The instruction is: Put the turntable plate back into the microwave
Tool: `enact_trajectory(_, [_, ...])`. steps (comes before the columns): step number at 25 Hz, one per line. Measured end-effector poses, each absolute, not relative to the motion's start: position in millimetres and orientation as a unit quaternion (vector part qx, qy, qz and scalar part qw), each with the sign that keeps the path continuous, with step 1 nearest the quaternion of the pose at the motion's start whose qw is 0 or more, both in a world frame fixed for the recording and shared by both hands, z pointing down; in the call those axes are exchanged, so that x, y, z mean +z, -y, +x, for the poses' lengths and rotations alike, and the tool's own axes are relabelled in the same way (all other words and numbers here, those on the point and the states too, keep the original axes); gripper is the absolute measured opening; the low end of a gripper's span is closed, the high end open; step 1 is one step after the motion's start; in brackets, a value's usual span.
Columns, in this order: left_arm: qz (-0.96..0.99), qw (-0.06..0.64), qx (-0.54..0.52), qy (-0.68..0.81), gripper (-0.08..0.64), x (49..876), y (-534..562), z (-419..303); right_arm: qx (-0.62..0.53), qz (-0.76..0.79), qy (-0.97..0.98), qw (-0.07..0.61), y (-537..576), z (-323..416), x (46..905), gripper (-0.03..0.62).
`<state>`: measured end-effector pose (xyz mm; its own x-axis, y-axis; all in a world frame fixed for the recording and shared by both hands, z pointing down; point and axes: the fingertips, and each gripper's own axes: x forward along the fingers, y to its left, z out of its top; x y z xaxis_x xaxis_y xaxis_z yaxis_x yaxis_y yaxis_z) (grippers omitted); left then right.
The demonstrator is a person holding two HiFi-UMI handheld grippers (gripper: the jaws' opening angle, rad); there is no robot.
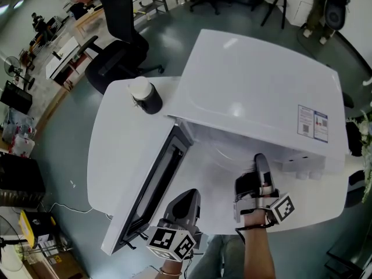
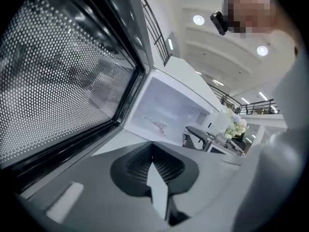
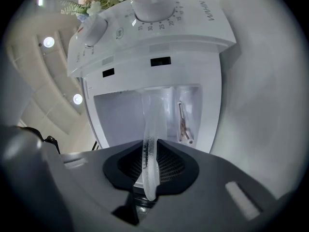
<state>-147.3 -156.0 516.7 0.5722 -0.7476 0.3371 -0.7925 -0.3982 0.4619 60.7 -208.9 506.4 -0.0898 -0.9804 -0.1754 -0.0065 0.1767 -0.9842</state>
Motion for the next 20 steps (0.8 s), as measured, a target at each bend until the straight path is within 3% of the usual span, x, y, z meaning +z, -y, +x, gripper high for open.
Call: enact_trajectory(20, [0.832,0.316,0.033,0.455,0.000,522,173,-135,-0.463,-0.463,-0.542,0.527,243,82,510,0.058])
